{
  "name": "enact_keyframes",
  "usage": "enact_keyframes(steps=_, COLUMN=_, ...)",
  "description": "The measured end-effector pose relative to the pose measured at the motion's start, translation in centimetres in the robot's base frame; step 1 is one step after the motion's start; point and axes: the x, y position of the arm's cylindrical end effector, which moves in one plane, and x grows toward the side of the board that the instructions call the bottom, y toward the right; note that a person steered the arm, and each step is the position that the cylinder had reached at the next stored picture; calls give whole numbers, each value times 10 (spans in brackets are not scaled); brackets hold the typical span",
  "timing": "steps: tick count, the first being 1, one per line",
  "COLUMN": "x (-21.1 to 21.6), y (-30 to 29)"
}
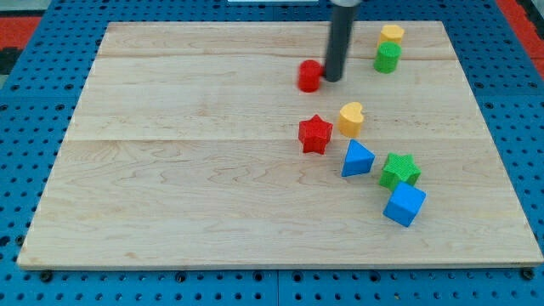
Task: Move the red blocks towards the left
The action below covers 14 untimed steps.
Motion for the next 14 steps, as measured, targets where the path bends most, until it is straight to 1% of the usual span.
enact_keyframes(steps=1, x=-4, y=22)
enact_keyframes(steps=2, x=-21, y=58)
enact_keyframes(steps=3, x=-48, y=55)
enact_keyframes(steps=4, x=-74, y=40)
enact_keyframes(steps=5, x=-20, y=-1)
enact_keyframes(steps=6, x=-1, y=-59)
enact_keyframes(steps=7, x=8, y=-87)
enact_keyframes(steps=8, x=29, y=31)
enact_keyframes(steps=9, x=80, y=105)
enact_keyframes(steps=10, x=117, y=68)
enact_keyframes(steps=11, x=122, y=-27)
enact_keyframes(steps=12, x=116, y=-106)
enact_keyframes(steps=13, x=126, y=-113)
enact_keyframes(steps=14, x=125, y=-152)
